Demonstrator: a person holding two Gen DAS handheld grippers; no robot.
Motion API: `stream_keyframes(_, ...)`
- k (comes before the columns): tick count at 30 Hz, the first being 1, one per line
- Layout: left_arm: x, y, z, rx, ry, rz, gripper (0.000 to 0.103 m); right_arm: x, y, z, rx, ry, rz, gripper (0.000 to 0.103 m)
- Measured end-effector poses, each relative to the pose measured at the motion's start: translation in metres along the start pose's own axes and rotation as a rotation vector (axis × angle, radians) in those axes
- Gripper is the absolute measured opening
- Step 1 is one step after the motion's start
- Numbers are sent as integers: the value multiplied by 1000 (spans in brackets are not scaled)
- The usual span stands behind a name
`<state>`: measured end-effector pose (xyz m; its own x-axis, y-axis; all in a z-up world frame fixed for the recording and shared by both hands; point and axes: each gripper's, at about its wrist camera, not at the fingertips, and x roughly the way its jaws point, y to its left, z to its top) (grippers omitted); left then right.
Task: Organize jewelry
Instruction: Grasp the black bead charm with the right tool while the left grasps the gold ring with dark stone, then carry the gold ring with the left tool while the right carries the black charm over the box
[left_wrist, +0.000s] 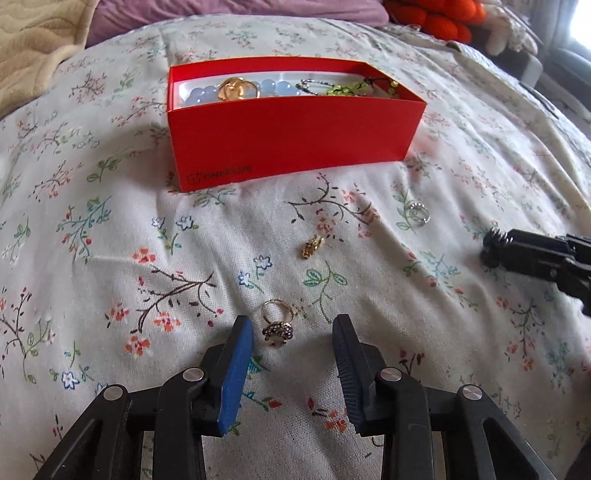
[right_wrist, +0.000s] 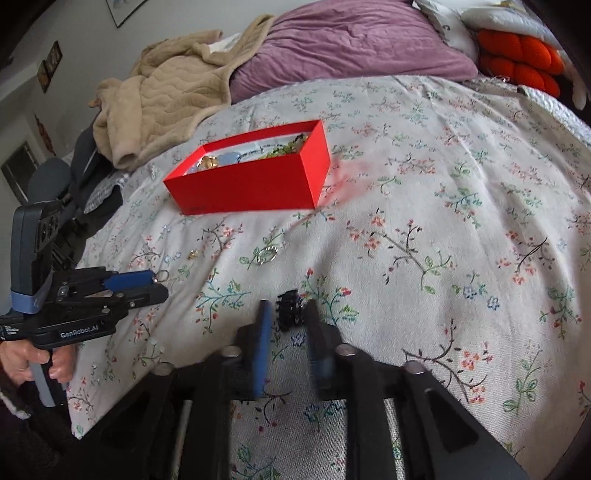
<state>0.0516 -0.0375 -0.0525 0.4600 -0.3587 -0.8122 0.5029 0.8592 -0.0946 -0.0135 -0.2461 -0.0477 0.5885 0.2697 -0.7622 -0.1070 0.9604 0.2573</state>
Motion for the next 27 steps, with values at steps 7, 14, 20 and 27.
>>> stream_keyframes(7,4,-5,2,33,-5,26,31,8,9,0,-51,23,-2,61)
stream_keyframes(14,4,-4,2,30,-3,65,12,18,8,9,-42,34,-44,57)
stream_keyframes(20,4,-4,3,20,8,77,11,23,6,13,-32,55,-90,20)
stream_keyframes(27,2,-1,6,-11,30,70,11,24,7,14,-29,59,-92,14)
